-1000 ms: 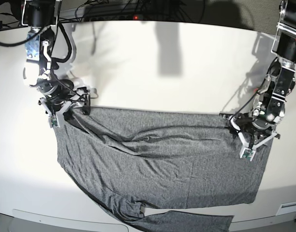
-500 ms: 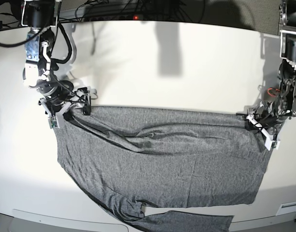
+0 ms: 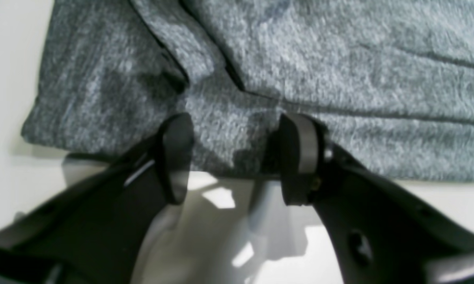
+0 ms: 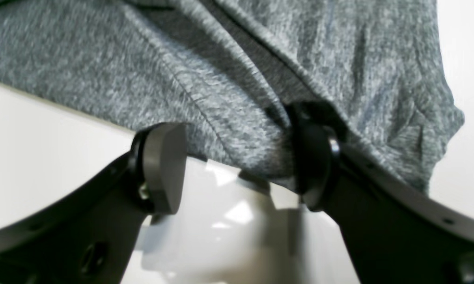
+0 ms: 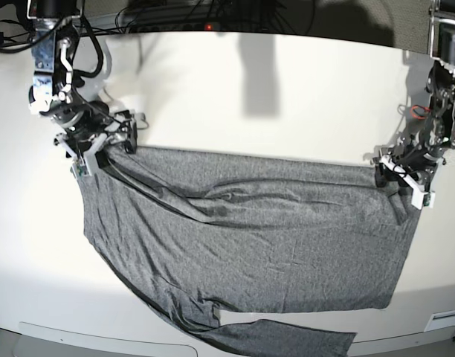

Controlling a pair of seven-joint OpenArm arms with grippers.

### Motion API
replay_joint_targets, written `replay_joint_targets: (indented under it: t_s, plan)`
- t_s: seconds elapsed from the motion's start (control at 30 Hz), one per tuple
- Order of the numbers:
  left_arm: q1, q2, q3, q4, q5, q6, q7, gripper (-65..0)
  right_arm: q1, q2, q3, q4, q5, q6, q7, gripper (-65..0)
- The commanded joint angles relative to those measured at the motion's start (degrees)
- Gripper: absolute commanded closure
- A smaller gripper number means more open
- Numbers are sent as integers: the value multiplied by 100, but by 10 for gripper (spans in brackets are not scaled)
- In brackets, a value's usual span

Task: Fold the T-shirt properly
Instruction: 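Pull the collar edge away from the hem with both grippers, then lower the collar edge flat and open both grippers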

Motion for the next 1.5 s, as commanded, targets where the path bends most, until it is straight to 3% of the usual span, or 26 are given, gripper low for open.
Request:
replay_joint_targets:
  t_s: [0.0, 0.17, 0.37, 0.5, 0.93, 1.2, 1.47]
  plan:
    - [260, 11, 46, 81, 63, 0, 892, -335, -146, 103, 13, 68, -116, 13, -332, -432]
    - [1036, -4, 39, 1014, 87, 2, 1099, -335, -625, 289, 15, 269, -94, 11, -345, -432]
    - [2024, -4, 4, 1856, 968, 457, 1130, -335, -1130, 328, 20, 485, -94, 9, -404, -432]
    - [2564, -2, 2, 2208, 1241, 481, 1130, -335, -1484, 328, 76, 710, -96, -2, -407, -432]
    - [3978, 17, -599, 3215, 1268, 483, 1132, -335, -2411, 391, 1331, 1224, -92, -2, -407, -432]
    - [4232, 15, -623, 3615, 1270, 481, 1132, -335, -2465, 387, 1425, 1471, 208, 11, -833, -432]
    - [4247, 15, -623, 3617, 1270, 481, 1154, -335, -2955, 387, 1445, 1932, 315, 11, -817, -432]
